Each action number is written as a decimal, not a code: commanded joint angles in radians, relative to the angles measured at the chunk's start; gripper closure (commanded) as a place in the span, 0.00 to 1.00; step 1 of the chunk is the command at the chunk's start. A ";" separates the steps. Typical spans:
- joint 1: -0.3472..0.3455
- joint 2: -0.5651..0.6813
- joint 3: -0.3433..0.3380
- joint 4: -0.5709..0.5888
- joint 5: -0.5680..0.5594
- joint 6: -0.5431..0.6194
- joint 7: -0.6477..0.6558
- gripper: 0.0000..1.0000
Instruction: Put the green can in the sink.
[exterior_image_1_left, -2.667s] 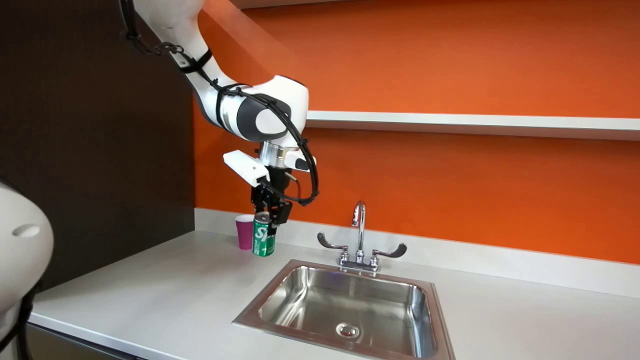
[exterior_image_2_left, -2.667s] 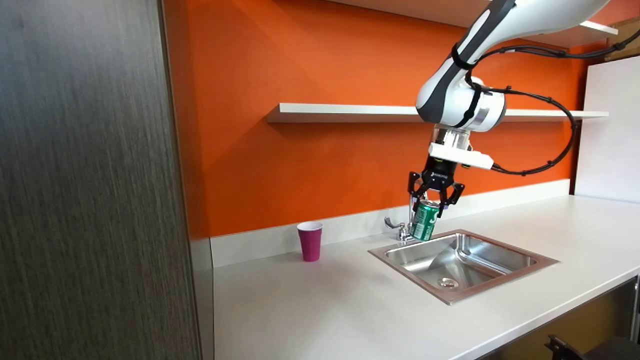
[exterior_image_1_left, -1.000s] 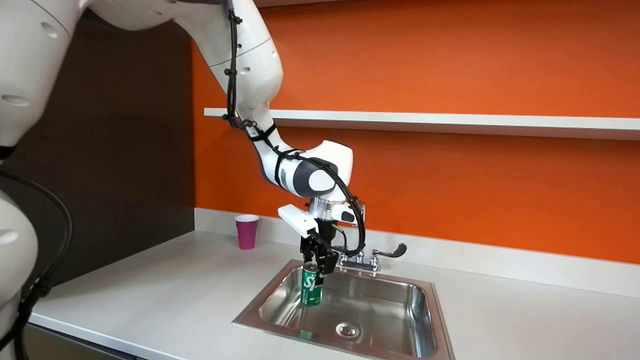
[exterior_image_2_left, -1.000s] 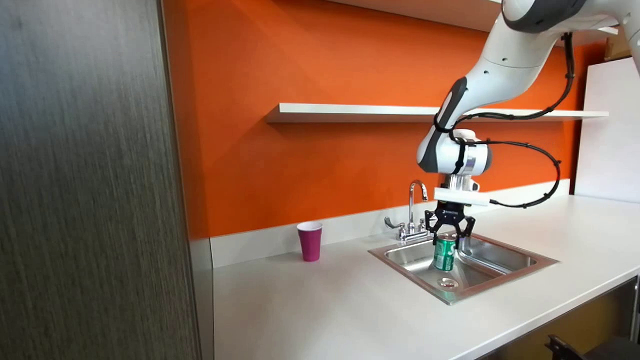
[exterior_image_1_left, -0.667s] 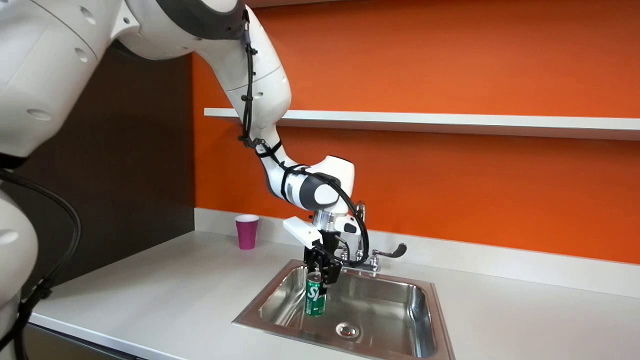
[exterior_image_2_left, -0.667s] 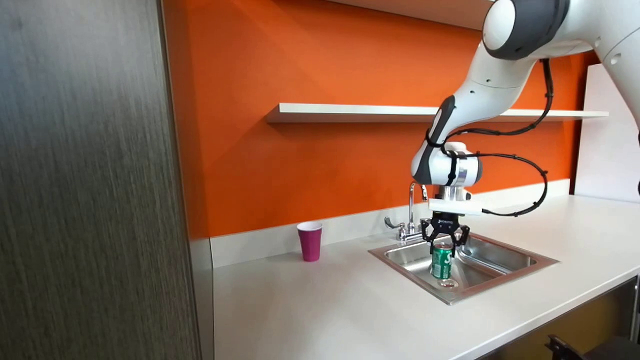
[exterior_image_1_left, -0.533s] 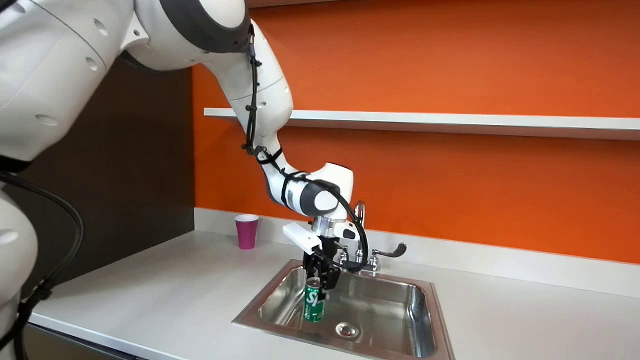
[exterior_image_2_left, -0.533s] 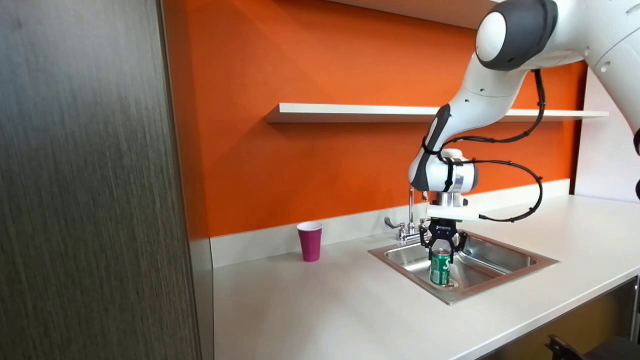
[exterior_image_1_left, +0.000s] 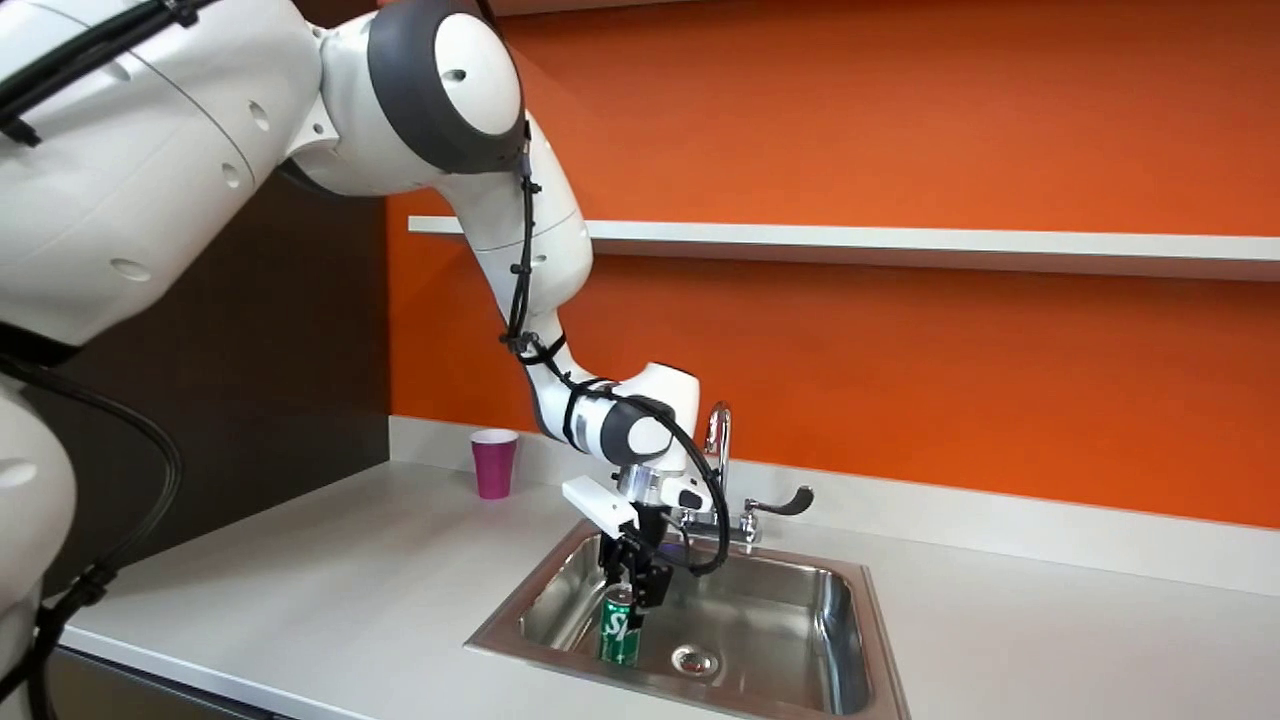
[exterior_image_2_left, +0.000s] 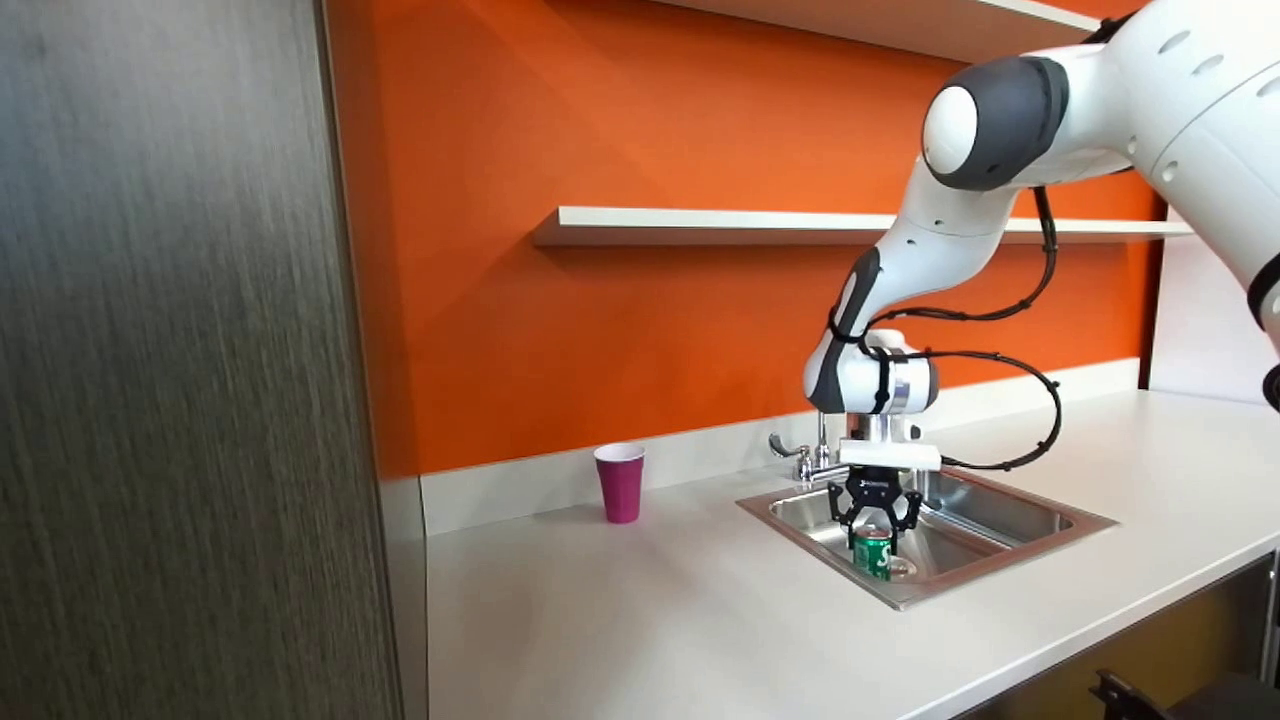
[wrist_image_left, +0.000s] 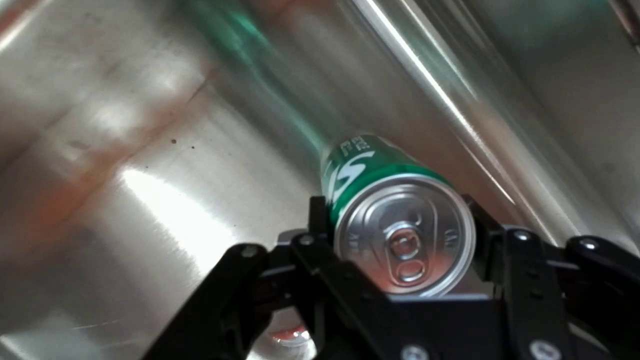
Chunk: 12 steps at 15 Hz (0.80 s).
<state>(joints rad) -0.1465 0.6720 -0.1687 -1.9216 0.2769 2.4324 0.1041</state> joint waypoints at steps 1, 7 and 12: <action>-0.012 0.032 0.011 0.053 -0.034 -0.028 0.043 0.61; -0.009 0.006 0.013 0.032 -0.034 -0.034 0.049 0.05; 0.002 -0.090 -0.002 -0.039 -0.043 -0.026 0.054 0.00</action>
<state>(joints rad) -0.1455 0.6674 -0.1680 -1.9031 0.2678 2.4211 0.1191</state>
